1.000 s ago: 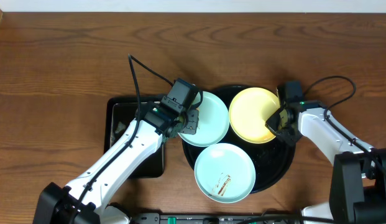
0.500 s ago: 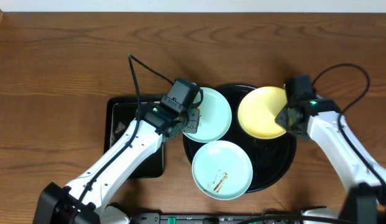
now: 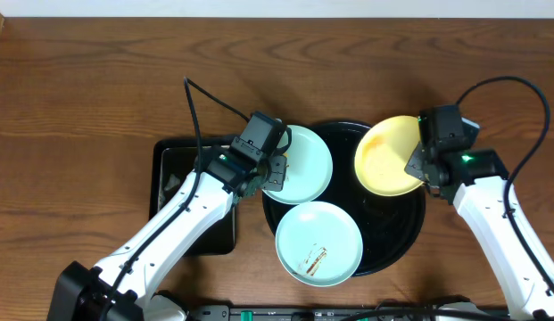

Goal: Clean dirty plates on tray and stack at the side

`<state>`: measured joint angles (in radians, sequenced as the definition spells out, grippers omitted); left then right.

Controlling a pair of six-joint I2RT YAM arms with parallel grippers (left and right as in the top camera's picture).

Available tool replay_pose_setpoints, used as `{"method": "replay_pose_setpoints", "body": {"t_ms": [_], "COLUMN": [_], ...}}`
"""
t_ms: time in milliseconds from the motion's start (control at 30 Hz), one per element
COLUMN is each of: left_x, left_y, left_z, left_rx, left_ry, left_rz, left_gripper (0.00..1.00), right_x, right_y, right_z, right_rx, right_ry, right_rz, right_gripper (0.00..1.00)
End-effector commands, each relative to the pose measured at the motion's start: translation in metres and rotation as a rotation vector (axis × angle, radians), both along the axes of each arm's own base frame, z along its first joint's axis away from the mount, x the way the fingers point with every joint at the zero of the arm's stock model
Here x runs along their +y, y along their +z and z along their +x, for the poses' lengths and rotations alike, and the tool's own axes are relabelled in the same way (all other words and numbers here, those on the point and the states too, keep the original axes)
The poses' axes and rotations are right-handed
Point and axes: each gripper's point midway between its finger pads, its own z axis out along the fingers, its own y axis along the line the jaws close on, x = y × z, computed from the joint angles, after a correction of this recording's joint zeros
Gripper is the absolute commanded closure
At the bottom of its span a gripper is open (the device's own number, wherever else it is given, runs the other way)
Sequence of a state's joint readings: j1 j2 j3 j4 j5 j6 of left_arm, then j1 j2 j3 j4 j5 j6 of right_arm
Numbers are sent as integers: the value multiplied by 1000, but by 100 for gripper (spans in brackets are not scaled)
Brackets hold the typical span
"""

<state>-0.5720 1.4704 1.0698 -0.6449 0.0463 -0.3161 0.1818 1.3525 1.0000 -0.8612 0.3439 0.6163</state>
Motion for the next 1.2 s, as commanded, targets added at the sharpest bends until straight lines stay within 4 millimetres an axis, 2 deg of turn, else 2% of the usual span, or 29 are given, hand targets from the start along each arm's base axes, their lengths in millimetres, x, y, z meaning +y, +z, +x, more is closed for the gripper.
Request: {"method": "replay_pose_setpoints", "body": {"t_ms": [0,233,333,433,567,700,800,900,1000,1167], "left_x": [1,-4,8,27,63,104,124,142,149,150], "left_y": [0,3,2,1,4,11,13,12,11,10], "left_z": [0,4,9,13,19,20,18,16,14,14], "left_rx": [-6,-17,-18,-22,-35,-47,-34,-12,4,6], "left_ry": [-6,9,84,151,282,418,474,530,553,558], "left_rz": [2,-33,-18,26,92,153,167,175,170,168], "left_gripper": [91,92,93,93,93,93,93,93,93,93], "right_x": [-7,-2,-2,-3,-3,-2,-6,-9,-14,-17], "right_y": [15,22,23,22,22,23,29,46,73,131], "right_z": [5,8,7,5,5,6,8,16,26,42], "right_rx": [-24,-25,-20,-8,-1,-5,-16,-46,-96,-164], "right_ry": [63,119,120,127,145,151,145,148,144,219], "right_rz": [-120,-170,-171,-175,-184,-187,-211,-248,-299,-452], "right_gripper": [98,99,99,99,99,99,99,99,99,99]}}
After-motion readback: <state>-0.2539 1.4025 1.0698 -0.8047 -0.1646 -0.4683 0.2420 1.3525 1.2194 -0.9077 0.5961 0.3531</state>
